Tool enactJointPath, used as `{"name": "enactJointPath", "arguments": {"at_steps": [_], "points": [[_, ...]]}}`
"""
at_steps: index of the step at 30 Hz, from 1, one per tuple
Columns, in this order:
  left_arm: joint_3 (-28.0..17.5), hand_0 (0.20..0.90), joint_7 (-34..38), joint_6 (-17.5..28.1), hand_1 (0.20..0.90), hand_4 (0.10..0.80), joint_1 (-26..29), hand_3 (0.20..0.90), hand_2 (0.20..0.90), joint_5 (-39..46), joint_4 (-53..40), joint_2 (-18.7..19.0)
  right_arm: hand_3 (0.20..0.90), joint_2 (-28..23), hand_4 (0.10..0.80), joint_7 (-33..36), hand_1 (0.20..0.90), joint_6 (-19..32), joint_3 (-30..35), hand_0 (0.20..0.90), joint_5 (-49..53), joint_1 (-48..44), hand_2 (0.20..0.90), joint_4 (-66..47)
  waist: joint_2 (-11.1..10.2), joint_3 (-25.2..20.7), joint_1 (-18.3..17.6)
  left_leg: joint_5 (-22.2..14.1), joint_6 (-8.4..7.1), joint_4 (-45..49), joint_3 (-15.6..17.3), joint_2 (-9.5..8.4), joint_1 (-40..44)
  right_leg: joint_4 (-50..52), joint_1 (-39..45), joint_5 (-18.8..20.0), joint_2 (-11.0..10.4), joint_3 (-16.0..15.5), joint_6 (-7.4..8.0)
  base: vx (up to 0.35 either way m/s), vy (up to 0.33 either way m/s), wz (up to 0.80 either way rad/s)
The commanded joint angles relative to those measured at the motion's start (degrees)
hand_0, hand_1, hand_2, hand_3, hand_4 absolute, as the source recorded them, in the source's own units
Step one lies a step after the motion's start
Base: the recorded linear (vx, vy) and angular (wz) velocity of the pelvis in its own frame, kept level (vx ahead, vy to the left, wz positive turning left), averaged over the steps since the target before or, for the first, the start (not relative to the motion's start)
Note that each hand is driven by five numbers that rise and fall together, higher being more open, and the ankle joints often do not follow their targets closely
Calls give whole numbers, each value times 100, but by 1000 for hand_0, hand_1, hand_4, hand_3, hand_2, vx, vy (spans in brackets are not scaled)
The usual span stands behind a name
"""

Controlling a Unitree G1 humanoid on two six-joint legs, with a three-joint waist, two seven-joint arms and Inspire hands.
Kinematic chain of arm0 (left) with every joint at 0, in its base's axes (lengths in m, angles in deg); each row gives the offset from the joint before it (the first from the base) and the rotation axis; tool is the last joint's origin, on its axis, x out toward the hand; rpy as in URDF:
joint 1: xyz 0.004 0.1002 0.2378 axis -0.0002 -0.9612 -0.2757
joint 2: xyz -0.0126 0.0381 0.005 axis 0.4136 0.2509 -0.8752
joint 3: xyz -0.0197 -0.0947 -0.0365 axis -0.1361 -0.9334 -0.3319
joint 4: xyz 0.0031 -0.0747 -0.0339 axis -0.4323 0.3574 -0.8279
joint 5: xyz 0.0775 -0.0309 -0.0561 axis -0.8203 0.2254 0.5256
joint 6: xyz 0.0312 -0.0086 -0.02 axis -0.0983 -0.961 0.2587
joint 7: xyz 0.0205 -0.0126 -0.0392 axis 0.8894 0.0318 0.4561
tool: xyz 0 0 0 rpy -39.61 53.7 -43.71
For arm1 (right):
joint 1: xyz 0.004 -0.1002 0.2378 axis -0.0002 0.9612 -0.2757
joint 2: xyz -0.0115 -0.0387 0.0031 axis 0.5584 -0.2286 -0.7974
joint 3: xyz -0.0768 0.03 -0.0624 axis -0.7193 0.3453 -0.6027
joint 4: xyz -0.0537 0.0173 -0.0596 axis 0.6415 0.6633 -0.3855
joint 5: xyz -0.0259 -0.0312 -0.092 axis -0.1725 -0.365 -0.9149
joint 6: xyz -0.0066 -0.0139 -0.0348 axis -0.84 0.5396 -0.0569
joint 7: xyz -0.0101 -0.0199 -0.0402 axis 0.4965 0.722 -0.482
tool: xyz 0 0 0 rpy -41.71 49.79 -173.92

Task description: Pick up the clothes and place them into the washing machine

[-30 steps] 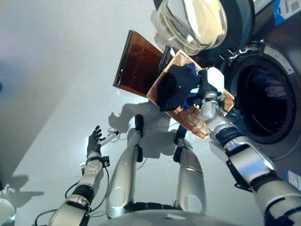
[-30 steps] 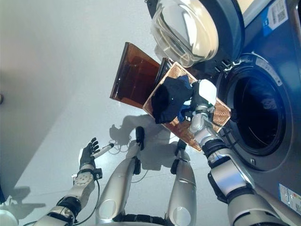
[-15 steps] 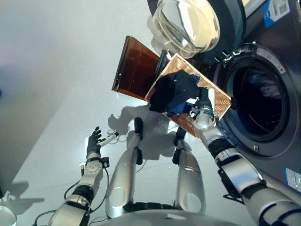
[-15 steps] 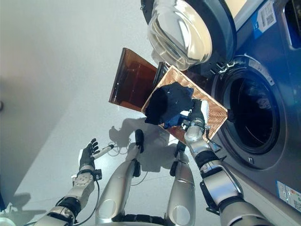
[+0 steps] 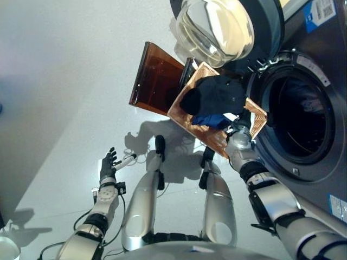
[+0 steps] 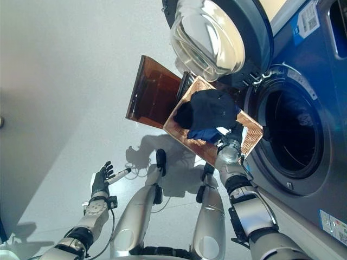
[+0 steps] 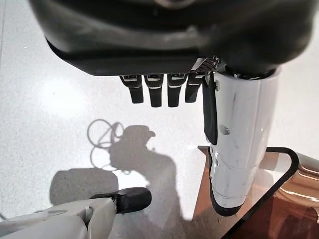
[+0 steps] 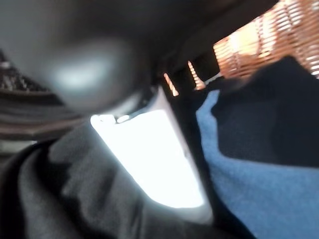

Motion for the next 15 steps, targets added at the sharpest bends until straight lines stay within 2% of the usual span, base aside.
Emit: {"name": "enactJointPath", "arguments": {"at_steps": [1,6,8,15], "points": [[1,900,175,99,900,800,-88,900,900,-45,228,-46,200,-83,300,-169,200,776,293,200,589,-118,200,-330,211,-148,15,-358,-423,389,178,-151,-137,314,8,-264,9,141,-119,0,0,0],[28,900,167,95,900,800,-58,900,900,-11,264,-77,200,45,300,-326,200,960,492,200,1210,11,200,-380,238,-157,-8,-381,-415,401,184,-154,-113,342,13,-285,7,169,-125,0,0,0],[62,900,152,106,900,800,-31,900,900,56,314,-119,200,204,300,-436,200,1178,712,200,1827,113,200,-418,259,-177,-35,-412,-410,434,197,-160,-108,380,0,-307,5,196,-131,0,0,0],[149,900,112,121,900,800,-10,900,900,135,362,-163,200,317,300,-536,200,1423,1031,200,2505,188,200,-352,303,-231,-65,-451,-409,459,201,-177,-115,383,4,-341,16,225,-142,0,0,0]]}}
